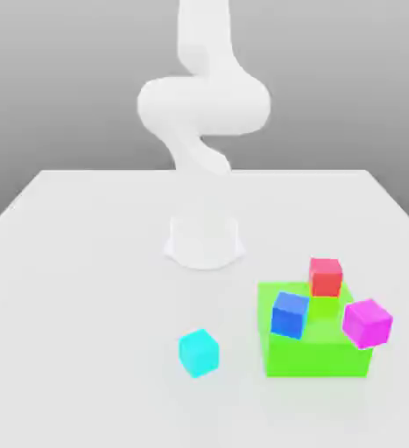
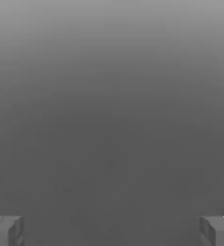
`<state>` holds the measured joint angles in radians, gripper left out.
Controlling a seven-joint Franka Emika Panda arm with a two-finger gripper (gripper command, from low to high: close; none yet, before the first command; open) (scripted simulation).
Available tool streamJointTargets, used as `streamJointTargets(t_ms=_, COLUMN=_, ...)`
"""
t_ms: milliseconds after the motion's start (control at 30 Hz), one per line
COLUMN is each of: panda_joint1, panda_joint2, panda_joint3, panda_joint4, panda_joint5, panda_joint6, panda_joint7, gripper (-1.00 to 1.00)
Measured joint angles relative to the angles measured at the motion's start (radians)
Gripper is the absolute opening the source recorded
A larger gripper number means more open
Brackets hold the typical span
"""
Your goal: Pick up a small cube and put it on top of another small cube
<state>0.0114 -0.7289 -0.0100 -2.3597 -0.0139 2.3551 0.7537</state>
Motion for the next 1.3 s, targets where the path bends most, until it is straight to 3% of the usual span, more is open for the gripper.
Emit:
streamJointTargets(t_ms=400, panda_joint1=0.060, panda_joint2=0.416, panda_joint3=-0.084, panda_joint4=-0.330, panda_joint5=-0.049, panda_joint6=0.314, panda_joint7=-0.288, gripper=0.00)
streamJointTargets(t_ms=600, panda_joint1=0.089, panda_joint2=0.672, panda_joint3=-0.119, panda_joint4=-0.515, panda_joint5=-0.010, panda_joint6=0.503, panda_joint7=-0.503, gripper=0.00)
streamJointTargets(t_ms=867, panda_joint1=0.010, panda_joint2=0.969, panda_joint3=-0.011, panda_joint4=-0.496, panda_joint5=0.107, panda_joint6=0.741, panda_joint7=-0.618, gripper=0.00)
streamJointTargets(t_ms=900, panda_joint1=0.001, panda_joint2=0.992, panda_joint3=-0.002, panda_joint4=-0.492, panda_joint5=0.109, panda_joint6=0.760, panda_joint7=-0.620, gripper=-1.00)
streamJointTargets(t_ms=1133, panda_joint1=-0.002, panda_joint2=0.991, panda_joint3=0.000, panda_joint4=-0.492, panda_joint5=0.104, panda_joint6=0.758, panda_joint7=-0.616, gripper=-1.00)
streamJointTargets(t_ms=1300, panda_joint1=0.026, panda_joint2=0.833, panda_joint3=-0.042, panda_joint4=-0.522, panda_joint5=0.052, panda_joint6=0.630, panda_joint7=-0.577, gripper=-1.00)
